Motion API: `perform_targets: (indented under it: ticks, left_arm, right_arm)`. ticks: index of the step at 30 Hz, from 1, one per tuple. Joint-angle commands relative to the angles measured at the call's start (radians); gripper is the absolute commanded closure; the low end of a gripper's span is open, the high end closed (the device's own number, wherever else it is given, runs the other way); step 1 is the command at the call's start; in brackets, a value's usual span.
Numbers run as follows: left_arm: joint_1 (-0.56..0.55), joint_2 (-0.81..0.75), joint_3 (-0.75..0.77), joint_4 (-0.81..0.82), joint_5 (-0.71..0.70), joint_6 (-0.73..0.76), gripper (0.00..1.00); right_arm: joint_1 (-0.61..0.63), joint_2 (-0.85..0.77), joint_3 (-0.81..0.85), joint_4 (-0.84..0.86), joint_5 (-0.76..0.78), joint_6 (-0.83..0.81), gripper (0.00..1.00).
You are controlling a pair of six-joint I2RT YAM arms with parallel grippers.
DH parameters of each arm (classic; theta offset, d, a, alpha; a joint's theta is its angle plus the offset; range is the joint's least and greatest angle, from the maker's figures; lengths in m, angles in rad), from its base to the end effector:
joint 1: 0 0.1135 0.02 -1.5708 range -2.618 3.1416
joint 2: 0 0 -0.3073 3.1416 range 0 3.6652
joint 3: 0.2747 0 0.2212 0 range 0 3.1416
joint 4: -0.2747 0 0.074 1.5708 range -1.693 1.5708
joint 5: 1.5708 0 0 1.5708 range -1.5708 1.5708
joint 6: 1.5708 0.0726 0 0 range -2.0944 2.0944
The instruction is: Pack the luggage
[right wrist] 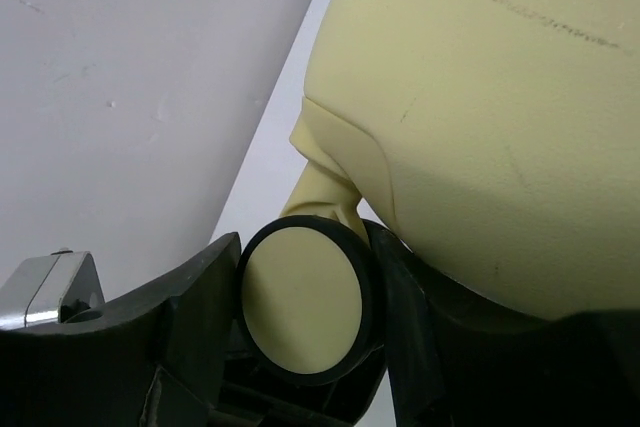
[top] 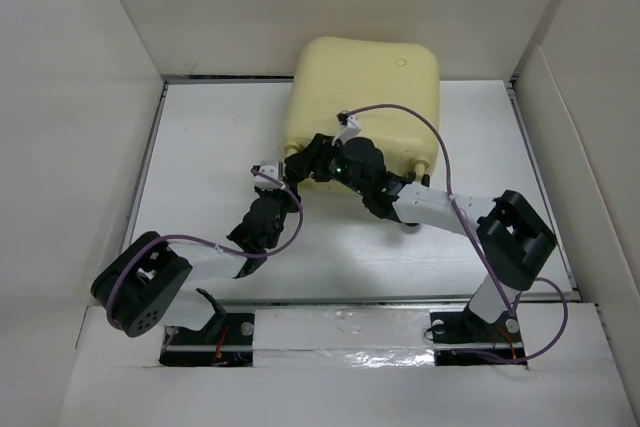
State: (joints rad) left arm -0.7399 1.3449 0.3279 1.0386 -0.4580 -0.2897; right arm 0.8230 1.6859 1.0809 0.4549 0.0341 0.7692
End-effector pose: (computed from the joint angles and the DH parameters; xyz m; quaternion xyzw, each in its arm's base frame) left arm 0.2087 -0.1470 0.2665 -0.0061 0.7002 -0.2045 0.6840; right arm 0.2802 0.2985 0.3251 -0.0093 0.7580 0.4569 0.4653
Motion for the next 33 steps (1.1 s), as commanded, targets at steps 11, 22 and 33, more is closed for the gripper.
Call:
perform_targets:
  ticks: [11, 22, 33]
  left_arm:
    - [-0.058, -0.089, 0.019, -0.083, 0.055, 0.021, 1.0]
    - [-0.11, -0.049, 0.075, -0.256, 0.015, 0.034, 1.0]
    - [-0.069, 0.168, 0.293, -0.367, -0.301, 0.0, 1.0]
  right_arm:
    - [-0.059, -0.261, -0.155, -0.373, 0.158, -0.307, 1.0]
    - [-0.153, -0.748, -0.389, -0.568, 0.118, -0.364, 1.0]
    - [-0.162, -0.868, -0.404, -0.65, -0.024, -0.393, 1.0]
